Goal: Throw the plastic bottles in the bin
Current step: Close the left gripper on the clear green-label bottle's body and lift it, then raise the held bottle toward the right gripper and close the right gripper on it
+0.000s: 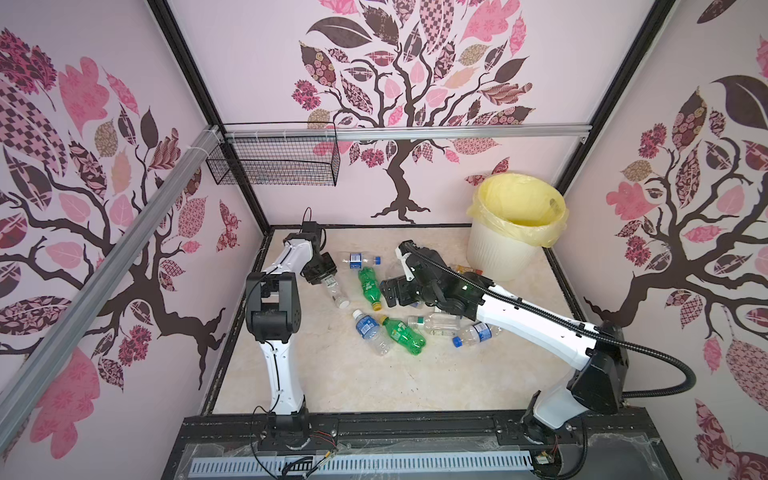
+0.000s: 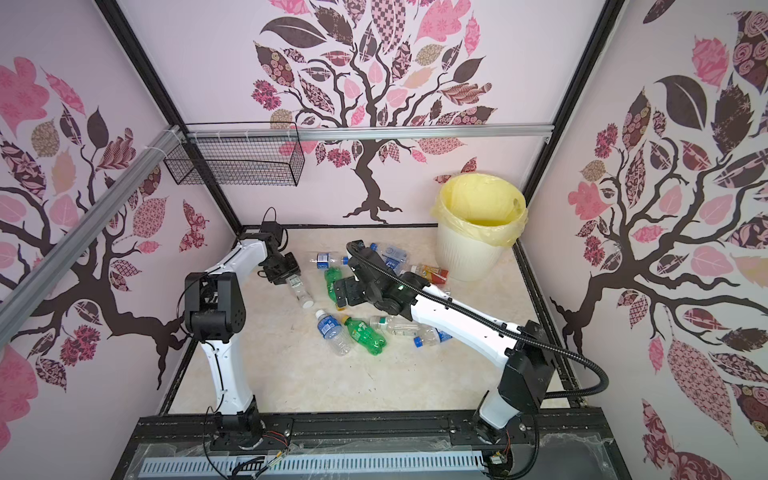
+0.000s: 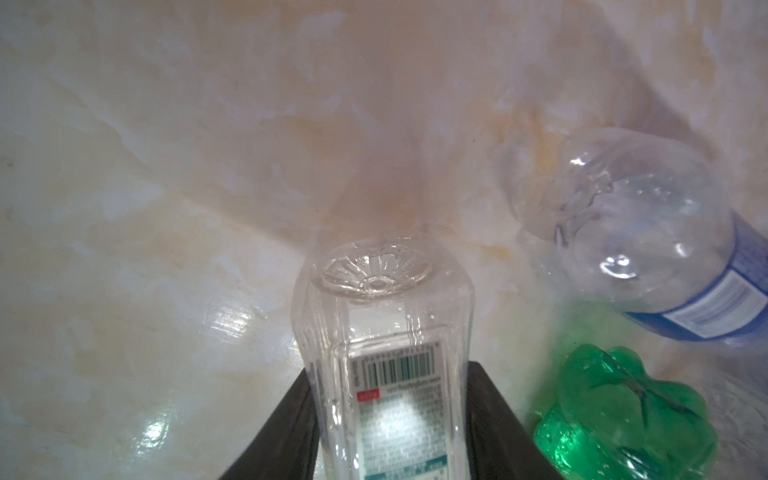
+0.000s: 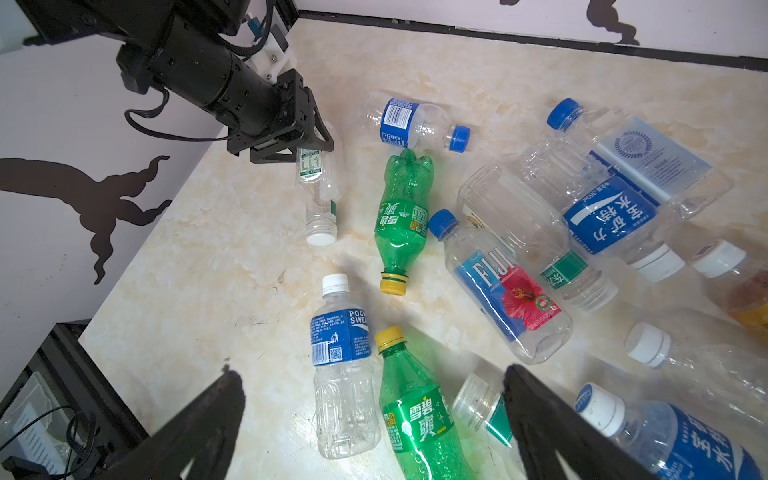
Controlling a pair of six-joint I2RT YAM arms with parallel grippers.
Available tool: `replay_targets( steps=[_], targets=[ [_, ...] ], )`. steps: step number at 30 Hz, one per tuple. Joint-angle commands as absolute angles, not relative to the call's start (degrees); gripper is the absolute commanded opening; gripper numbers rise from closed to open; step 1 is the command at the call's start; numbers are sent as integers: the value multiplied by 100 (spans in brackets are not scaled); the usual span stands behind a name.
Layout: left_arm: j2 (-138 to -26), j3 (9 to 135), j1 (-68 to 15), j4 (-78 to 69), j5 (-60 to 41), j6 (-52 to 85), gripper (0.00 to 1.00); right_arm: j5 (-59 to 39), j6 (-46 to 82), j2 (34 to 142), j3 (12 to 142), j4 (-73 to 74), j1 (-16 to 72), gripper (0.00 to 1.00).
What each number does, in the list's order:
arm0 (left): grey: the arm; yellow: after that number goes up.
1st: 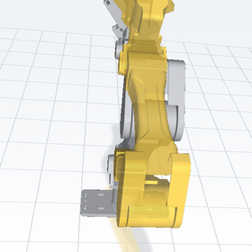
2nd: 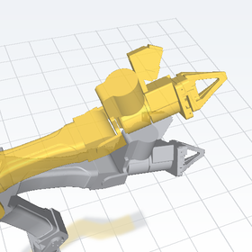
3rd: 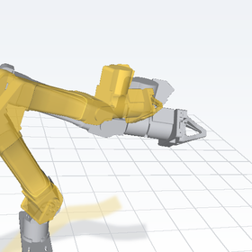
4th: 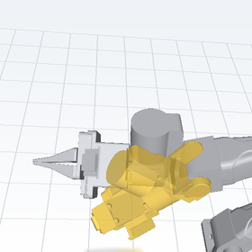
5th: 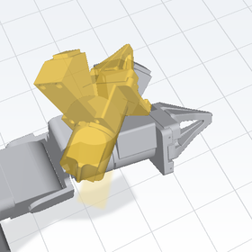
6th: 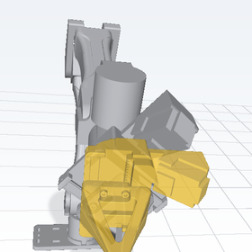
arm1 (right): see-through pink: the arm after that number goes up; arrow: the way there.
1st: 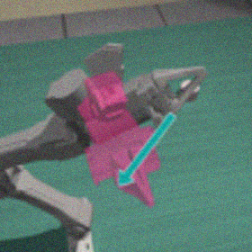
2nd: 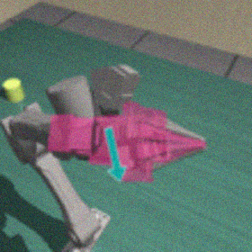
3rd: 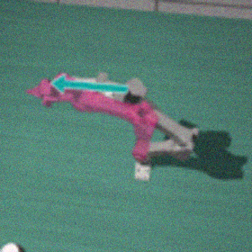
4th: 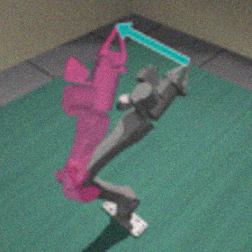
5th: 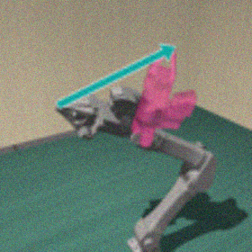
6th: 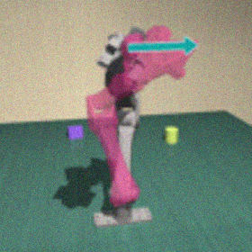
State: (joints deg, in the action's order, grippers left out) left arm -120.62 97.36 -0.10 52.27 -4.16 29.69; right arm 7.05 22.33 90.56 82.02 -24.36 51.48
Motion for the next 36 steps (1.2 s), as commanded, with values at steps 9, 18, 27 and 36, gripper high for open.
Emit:
replay_targets(
  steps=[9,18,27,36],
  targets=[
    [-11374,9317,-9,5374,-794,3016,39,499,2230,9099,8510,-2413,5174,99],
    [-10152,9005,-214,5215,-1344,3204,40,102,2330,9194,8839,-2419,5092,100],
    [-9127,8923,-871,5044,-1540,3644,41,-764,2706,9074,8975,-2392,4546,100],
    [-8738,9438,-1573,4956,-1819,4008,42,-962,2652,8735,8509,-2254,4439,100]
  ],
)
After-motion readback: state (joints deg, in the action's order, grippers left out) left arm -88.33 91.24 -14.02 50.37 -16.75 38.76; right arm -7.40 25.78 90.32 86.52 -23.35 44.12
